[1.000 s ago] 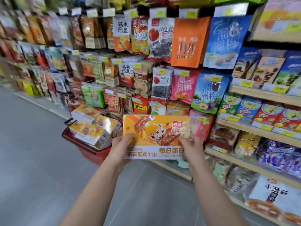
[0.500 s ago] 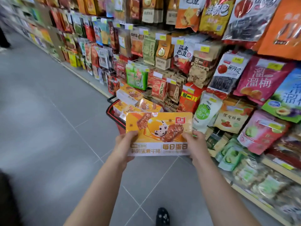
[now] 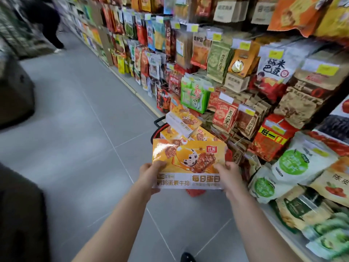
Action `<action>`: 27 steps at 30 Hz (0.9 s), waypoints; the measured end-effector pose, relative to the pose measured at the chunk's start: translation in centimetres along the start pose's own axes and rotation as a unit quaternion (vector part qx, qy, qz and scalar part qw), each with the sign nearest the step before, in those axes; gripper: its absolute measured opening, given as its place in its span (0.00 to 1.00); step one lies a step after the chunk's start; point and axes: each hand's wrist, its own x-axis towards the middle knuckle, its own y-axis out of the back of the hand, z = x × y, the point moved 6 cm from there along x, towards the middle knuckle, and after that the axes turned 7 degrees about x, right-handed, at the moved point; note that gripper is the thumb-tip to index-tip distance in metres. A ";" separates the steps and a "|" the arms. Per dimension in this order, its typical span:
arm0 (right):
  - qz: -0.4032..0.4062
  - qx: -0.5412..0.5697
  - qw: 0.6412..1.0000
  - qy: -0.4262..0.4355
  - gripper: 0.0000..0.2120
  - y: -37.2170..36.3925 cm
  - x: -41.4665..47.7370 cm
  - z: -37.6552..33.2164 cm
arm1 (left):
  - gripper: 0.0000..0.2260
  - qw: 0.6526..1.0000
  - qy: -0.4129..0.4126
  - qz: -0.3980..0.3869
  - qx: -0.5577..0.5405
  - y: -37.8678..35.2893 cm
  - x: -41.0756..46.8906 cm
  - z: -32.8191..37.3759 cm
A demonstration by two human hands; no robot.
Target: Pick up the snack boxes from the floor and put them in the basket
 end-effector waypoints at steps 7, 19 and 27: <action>-0.022 -0.024 0.998 -0.062 0.16 -6.6 5.7 0.4 | 0.17 0.998 0.059 0.024 0.017 2.7 8.2 0.8; 0.042 0.035 0.989 -0.140 0.23 -20.1 15.6 3.2 | 0.13 0.984 0.086 -0.056 0.149 8.7 26.9 9.1; 0.166 0.094 0.964 -0.183 0.16 -20.3 15.7 2.4 | 0.11 0.954 0.078 -0.167 0.235 3.9 33.6 13.6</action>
